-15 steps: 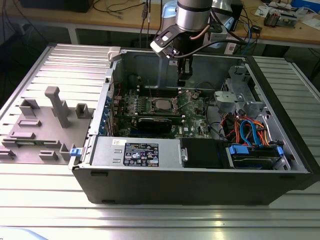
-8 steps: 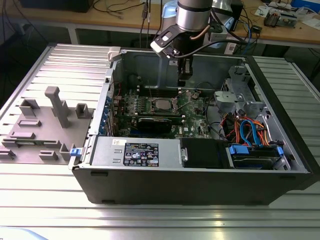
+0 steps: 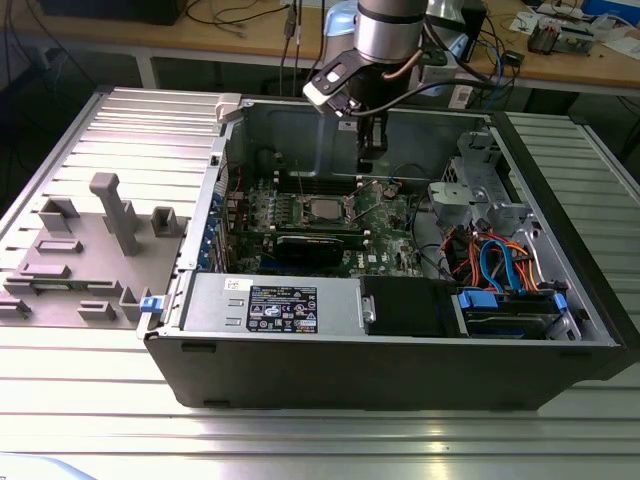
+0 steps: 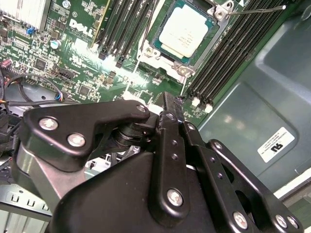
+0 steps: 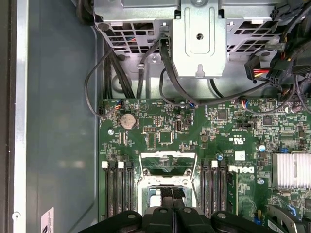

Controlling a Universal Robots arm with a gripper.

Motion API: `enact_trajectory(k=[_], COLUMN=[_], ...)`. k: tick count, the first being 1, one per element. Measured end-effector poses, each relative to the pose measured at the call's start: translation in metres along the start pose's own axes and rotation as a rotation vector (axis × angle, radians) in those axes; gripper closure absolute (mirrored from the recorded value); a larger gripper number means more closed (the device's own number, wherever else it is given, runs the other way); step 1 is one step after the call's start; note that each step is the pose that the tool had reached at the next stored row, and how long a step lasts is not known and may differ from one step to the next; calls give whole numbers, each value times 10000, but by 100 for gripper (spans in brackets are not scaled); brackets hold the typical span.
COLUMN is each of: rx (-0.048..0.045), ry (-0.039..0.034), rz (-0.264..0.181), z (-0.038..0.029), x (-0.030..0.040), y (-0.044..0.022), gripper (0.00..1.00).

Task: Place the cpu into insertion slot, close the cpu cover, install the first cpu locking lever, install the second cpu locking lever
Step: 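Close the cpu cover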

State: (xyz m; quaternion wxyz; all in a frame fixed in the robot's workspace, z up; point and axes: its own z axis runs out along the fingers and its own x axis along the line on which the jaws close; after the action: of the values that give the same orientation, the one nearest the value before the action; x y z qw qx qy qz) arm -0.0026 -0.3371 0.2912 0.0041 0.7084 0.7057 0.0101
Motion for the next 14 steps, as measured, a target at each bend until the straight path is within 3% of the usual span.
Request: enact_trajectory(k=[10, 12, 14], rx=[1, 0, 0], ry=[-1, -1, -1], rz=[0, -1, -1], z=[3, 7, 22], x=[0, 0, 0], y=[63, 104, 185], gripper=[89, 89, 89])
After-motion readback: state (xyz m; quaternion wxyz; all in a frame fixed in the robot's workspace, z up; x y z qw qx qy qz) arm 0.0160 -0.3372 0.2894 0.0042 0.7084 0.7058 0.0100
